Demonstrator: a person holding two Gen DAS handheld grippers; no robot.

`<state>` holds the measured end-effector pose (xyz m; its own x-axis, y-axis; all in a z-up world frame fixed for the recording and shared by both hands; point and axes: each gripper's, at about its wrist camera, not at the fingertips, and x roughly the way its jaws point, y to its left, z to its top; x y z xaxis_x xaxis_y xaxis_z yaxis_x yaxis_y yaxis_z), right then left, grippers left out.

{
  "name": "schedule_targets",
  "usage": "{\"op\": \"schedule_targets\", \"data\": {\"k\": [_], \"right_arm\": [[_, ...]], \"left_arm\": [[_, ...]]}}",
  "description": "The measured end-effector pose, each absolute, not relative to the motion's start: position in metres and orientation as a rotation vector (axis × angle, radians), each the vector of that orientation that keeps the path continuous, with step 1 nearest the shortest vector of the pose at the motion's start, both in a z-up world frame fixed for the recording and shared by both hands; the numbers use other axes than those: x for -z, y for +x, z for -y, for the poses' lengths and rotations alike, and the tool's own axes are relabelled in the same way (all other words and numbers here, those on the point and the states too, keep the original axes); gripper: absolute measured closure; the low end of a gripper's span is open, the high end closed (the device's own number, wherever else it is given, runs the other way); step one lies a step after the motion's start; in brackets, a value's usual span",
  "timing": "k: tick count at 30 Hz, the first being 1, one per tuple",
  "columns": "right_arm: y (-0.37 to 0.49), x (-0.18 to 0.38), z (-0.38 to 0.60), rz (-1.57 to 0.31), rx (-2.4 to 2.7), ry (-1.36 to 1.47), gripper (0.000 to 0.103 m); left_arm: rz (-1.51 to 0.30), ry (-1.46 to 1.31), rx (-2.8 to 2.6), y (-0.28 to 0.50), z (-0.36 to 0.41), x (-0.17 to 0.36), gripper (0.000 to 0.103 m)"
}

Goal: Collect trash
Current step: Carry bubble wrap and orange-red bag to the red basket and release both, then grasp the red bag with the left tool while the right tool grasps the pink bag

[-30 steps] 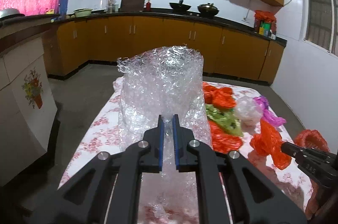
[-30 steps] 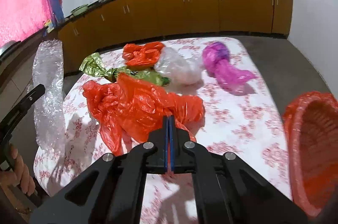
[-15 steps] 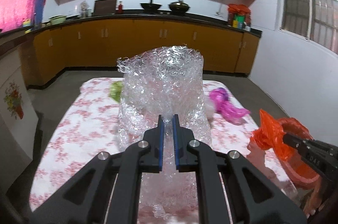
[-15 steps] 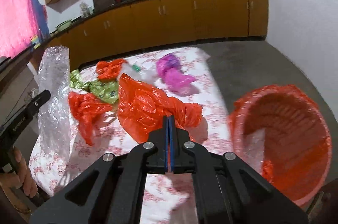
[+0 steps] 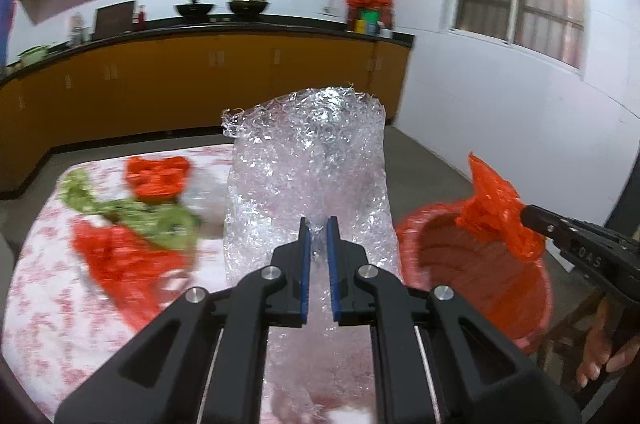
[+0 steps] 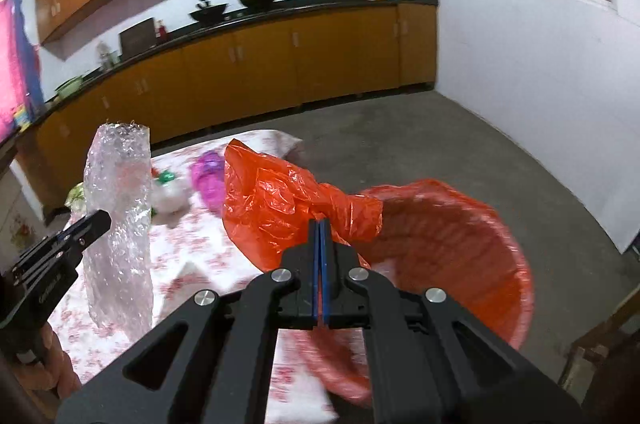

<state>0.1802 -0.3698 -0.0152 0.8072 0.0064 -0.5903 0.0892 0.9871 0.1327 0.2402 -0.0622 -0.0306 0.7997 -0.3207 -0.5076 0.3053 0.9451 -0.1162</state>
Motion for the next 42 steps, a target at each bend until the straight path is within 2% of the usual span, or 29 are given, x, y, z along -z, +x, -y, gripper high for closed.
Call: {"op": "schedule_targets", "data": {"k": [9,23,27,30,32,34,36,39,42], "right_arm": [[0.173,0.026,0.421,-0.641,0.137,0.213,0.102],[0.172,0.037,0.458,-0.637,0.197,0.269,0.101],[0.174,0.039,0.461,-0.639,0.197,0.286,0.101],[0.174,0.043,0.465,-0.644,0.188,0.306,0.100],[0.175,0.045,0.468,-0.653,0.188,0.311,0.096],[0.173,0.047,0.469,-0.655,0.195,0.311,0.077],[0.170,0.047,0.468,-0.645,0.206,0.304,0.067],[0.167,0.046,0.466,-0.643,0.216,0.287,0.066],[0.166,0.043,0.463,-0.636,0.220,0.278,0.061]], "left_arm": [[-0.598,0.008,0.480,0.243,0.133,0.049,0.094],[-0.649,0.022,0.613,0.254,0.195,0.064,0.093],[-0.661,0.019,0.624,0.256,0.203,0.068,0.089],[-0.675,0.016,0.609,0.259,0.202,0.072,0.074],[-0.681,0.016,0.597,0.260,0.198,0.075,0.072],[-0.688,0.011,0.581,0.263,0.191,0.077,0.070],[-0.688,0.011,0.560,0.265,0.183,0.078,0.069],[-0.670,0.019,0.521,0.265,0.170,0.075,0.065],[-0.651,0.025,0.478,0.264,0.153,0.072,0.062]]}}
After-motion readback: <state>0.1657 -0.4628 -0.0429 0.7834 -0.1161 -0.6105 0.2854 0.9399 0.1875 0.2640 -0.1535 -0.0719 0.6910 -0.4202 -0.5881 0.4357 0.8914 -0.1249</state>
